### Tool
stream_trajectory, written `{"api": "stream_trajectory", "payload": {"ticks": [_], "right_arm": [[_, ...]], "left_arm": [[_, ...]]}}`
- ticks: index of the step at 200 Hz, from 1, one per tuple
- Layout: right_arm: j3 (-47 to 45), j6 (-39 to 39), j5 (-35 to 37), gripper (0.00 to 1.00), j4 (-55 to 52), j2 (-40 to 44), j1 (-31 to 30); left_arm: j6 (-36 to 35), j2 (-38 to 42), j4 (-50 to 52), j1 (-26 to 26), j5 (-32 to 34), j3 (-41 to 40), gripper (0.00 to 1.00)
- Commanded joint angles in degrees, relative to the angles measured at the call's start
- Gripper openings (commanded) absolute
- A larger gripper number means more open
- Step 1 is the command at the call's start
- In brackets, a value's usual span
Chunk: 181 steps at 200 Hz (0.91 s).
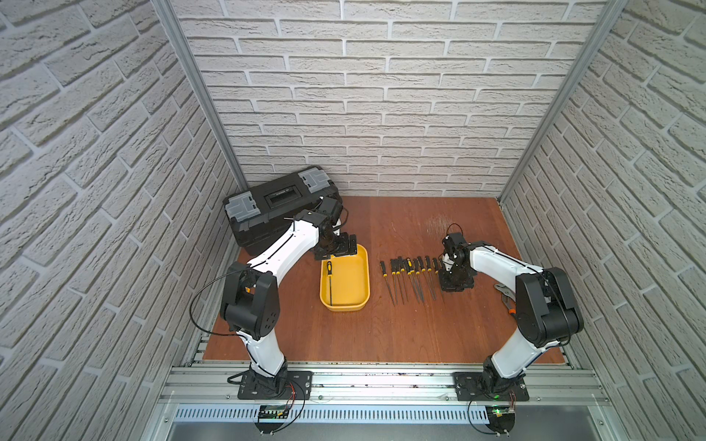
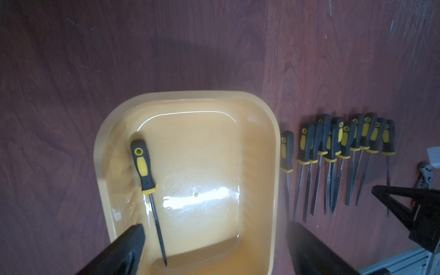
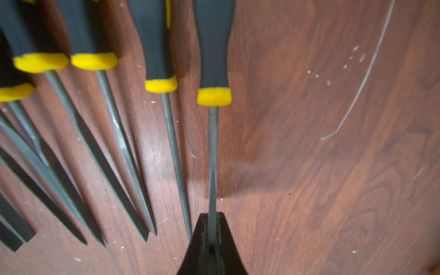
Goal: Take the file tool out of the storage box
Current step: Place the file tool at the center of the board.
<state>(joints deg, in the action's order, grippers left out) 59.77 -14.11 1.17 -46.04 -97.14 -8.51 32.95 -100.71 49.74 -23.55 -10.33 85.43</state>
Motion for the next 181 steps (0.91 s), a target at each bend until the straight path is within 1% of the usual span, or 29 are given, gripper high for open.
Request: {"api": "stream_trajectory", "payload": {"ticks": [1, 42, 84, 112, 131, 181], "right_arm": [[1.1, 0.8, -0.9, 0.03, 0.6, -0.4, 0.5], [1.2, 0.9, -0.9, 0.05, 0.7, -0.9, 0.8], [1.3, 0.9, -0.2, 0.11, 0.5, -1.3, 0.9], [1.4, 0.8, 0.7, 0.17, 0.2, -1.6, 1.0], [1.1, 0.8, 0.3, 0.2, 0.2, -1.6, 1.0], [1.0, 0.6, 0.2, 0.2, 0.2, -0.9, 1.0]], "left_arm": [[-0.9, 0.0, 0.4, -0.3, 0.5, -0.1, 0.98], [-0.8, 0.0, 0.0, -0.6, 0.4, -0.8, 0.99], [-0.6, 0.0, -0.2, -0.8, 0.2, -1.1, 0.98], [-0.7, 0.1, -0.3, -0.9, 0.4, -1.1, 0.98], [-0.7, 0.2, -0.2, -0.9, 0.4, -1.3, 0.98], [-0.8, 0.1, 0.8, -0.9, 1.2, -1.2, 0.98]]}}
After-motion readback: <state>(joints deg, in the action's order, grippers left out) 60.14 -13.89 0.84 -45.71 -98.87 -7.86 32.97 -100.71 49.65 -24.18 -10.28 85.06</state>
